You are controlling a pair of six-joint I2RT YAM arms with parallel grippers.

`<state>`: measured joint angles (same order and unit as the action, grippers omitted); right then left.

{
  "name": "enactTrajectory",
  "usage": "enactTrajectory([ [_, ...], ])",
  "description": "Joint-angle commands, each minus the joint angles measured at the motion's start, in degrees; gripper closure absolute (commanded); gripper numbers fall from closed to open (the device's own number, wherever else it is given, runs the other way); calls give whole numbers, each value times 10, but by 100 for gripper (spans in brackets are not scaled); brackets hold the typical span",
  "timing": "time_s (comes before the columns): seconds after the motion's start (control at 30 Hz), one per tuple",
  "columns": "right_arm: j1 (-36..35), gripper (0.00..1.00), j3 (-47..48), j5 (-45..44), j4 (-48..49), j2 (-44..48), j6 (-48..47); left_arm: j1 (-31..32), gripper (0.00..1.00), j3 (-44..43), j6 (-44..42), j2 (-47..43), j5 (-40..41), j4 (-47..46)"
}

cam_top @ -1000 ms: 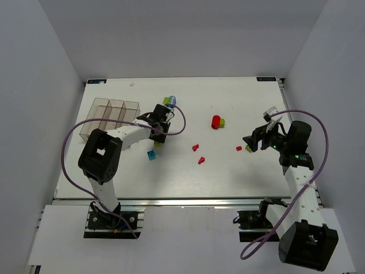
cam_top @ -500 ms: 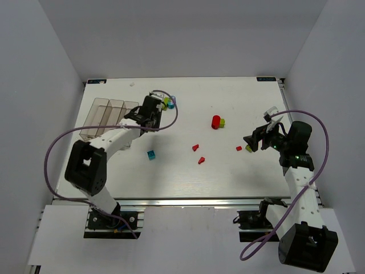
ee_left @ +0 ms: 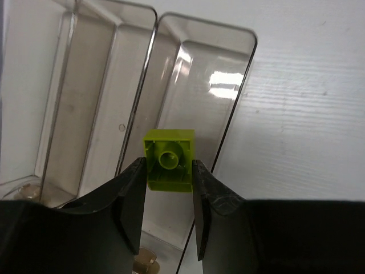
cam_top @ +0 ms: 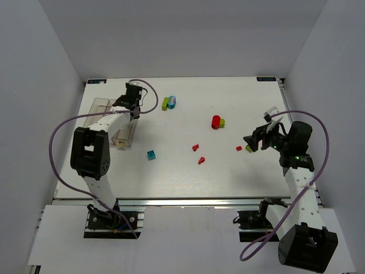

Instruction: Sort the legos into containers by color

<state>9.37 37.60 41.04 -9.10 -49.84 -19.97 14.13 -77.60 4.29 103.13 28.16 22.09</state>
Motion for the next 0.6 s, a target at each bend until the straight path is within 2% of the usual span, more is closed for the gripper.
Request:
enactTrajectory([
  [0.0,1,24,16,14,7,11,-2,-1,95,-20,-7,4,17,16],
  [0.03,1,23,15,13,7,12,-2,-1,73,-19,-8,5,21,14],
  [0.1,0,22,15,17,5,12,-3,-6,47,-13,-5,7,24,11],
  [0.13,1,20,16,19,2,11,-7,-6,29,-12,-3,8,30,12],
  [0.23,1,11,17,40,-13,9,-32,-12,18,-15,4,2,30,16],
  [0.33,-1,11,12,81,-31,5,-67,-12,15,-23,11,-18,18,23],
  [0.4,-2,11,9,99,-36,1,-97,-7,21,-32,22,-35,-23,37],
  [0.43,-7,12,6,96,-36,-7,-103,-7,32,-30,26,-46,-48,37],
  [0.47,-11,18,10,72,-35,-13,-111,1,67,-14,35,-76,-116,30],
  [0.5,-14,25,15,51,-33,-22,-115,1,89,2,41,-93,-167,19],
  [0.53,-22,40,20,-8,-29,-43,-112,1,100,20,48,-109,-227,10],
  [0.57,-25,61,39,-44,-20,-56,-86,1,100,42,68,-142,-353,-21],
])
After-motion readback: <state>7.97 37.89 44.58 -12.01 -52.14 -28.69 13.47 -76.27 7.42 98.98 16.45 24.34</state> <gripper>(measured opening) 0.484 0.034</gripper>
